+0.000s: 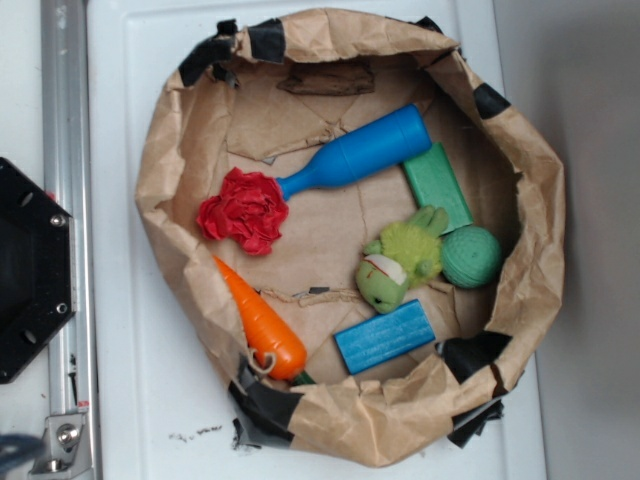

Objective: Grab the red paper.

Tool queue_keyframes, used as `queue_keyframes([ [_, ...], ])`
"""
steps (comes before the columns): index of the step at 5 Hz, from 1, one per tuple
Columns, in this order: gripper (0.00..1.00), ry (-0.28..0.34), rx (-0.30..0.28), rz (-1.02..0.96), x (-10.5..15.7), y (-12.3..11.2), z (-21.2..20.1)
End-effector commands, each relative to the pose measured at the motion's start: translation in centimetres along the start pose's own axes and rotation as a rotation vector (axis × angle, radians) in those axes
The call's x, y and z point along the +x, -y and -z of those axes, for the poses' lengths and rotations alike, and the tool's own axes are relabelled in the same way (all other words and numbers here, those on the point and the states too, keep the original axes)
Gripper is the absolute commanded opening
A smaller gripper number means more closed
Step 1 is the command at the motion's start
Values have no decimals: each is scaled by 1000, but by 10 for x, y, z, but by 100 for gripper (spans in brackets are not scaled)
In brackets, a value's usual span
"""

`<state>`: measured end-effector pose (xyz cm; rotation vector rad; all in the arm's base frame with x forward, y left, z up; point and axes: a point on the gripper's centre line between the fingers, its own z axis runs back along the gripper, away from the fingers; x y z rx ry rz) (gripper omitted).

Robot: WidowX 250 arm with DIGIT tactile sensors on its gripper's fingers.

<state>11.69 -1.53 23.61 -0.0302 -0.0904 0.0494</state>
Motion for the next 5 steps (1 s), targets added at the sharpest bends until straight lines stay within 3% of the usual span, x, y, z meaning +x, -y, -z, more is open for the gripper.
queue_keyframes([
  [1, 100, 0, 0, 0, 0, 0, 0],
  [2, 100, 64, 153, -61, 48, -14, 30],
  [3, 100, 69, 100, -53, 96, -18, 64],
  [4, 100, 20, 76, -36, 119, -23, 115],
  [5, 100, -11, 204, 22, 112, -38, 164],
])
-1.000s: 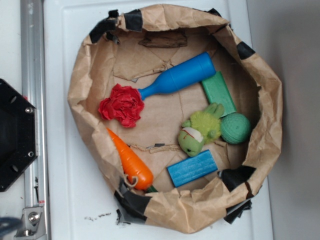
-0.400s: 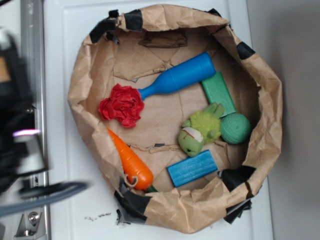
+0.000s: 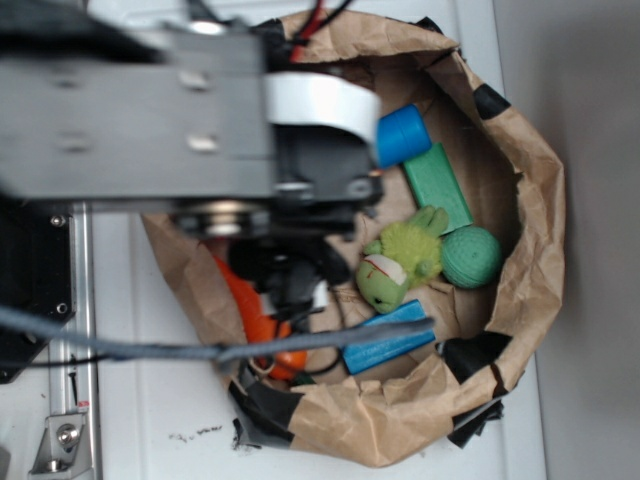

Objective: Grab the red paper.

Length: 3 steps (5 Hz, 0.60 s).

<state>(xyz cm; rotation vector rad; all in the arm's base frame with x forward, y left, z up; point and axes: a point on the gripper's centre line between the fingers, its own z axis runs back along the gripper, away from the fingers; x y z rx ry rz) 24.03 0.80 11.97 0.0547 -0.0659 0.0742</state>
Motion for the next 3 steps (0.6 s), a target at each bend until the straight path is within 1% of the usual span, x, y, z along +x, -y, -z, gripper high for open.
queue_keyframes([
  [1, 100, -144, -29, 229, -26, -19, 83],
  [2, 100, -143, -58, 262, -39, -16, 83],
  [3, 85, -93, -58, 239, -39, -31, 86],
])
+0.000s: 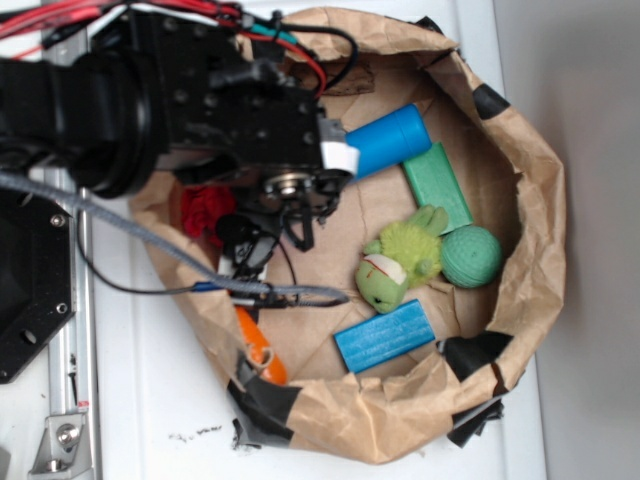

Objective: Grab the red paper.

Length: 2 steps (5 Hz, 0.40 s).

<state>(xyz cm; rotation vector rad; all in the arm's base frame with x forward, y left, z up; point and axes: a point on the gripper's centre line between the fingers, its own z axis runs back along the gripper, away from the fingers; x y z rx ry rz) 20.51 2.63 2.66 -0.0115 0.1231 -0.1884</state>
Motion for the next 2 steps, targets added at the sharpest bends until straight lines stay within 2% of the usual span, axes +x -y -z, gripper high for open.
queue_keyframes([
  [1, 0, 99, 53, -49, -3, -17, -9],
  [2, 0, 116, 49, -29, -3, -15, -13],
])
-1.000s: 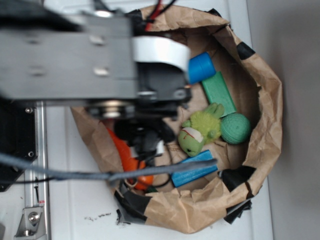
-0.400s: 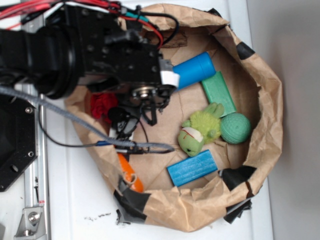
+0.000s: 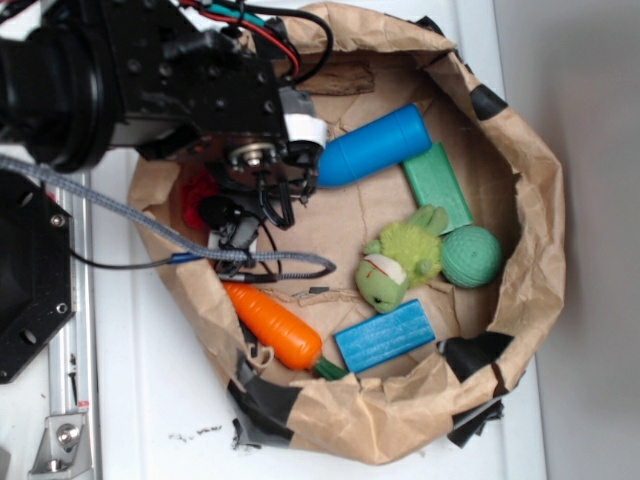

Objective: Grab the red paper.

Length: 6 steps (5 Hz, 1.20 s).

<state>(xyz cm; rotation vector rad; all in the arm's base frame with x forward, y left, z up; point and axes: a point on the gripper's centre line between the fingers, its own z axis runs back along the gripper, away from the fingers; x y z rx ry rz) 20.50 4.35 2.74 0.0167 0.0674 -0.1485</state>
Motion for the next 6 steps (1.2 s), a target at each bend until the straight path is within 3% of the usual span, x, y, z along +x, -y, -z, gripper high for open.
queue_keyframes([
  [1, 0, 95, 18, 9, 2, 4, -33],
  [2, 0, 235, -32, 14, 16, 18, -85],
  [3, 0, 362, -29, -126, 32, 36, -139],
  [4, 0, 358, -19, -187, 38, 41, -174],
  [6, 0, 334, -23, -260, 37, 44, -157],
])
